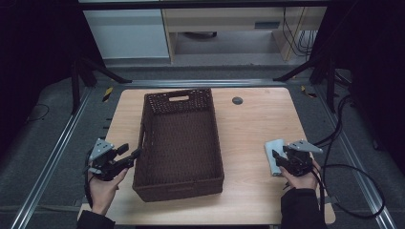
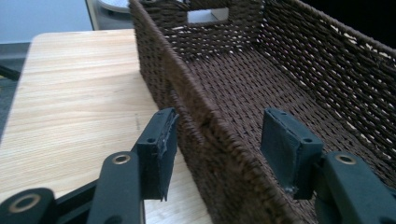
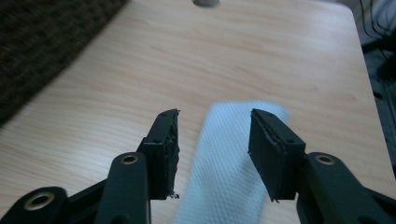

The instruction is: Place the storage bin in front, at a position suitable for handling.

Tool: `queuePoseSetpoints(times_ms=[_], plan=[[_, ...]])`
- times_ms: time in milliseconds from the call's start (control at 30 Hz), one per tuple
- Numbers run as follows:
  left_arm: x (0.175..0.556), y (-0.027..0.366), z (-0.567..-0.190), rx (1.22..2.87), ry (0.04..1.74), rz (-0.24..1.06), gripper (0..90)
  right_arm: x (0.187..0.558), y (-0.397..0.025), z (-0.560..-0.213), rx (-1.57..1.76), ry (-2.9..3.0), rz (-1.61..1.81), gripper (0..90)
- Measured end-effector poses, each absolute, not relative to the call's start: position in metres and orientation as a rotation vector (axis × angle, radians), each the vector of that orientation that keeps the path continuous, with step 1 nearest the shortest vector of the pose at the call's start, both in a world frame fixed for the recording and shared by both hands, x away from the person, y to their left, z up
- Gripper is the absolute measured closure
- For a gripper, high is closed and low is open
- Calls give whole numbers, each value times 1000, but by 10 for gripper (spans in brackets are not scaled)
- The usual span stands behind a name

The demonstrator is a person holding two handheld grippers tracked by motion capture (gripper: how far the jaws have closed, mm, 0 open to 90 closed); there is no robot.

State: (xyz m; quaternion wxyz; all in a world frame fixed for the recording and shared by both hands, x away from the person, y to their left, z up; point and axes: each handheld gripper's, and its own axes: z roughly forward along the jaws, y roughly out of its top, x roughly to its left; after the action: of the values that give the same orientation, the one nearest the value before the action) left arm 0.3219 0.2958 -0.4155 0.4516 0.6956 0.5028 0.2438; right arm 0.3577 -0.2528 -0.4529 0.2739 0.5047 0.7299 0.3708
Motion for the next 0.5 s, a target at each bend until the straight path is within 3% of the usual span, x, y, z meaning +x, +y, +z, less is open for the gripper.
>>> queuePoseSetpoints(times_ms=[300,500], plan=[[336,285,-421,1768,1258,602,534,356,-222,-425,1263,1997,1120,447],[343,283,-425,1792,1266,600,619,361,-195,-407,1197,2012,1199,445]])
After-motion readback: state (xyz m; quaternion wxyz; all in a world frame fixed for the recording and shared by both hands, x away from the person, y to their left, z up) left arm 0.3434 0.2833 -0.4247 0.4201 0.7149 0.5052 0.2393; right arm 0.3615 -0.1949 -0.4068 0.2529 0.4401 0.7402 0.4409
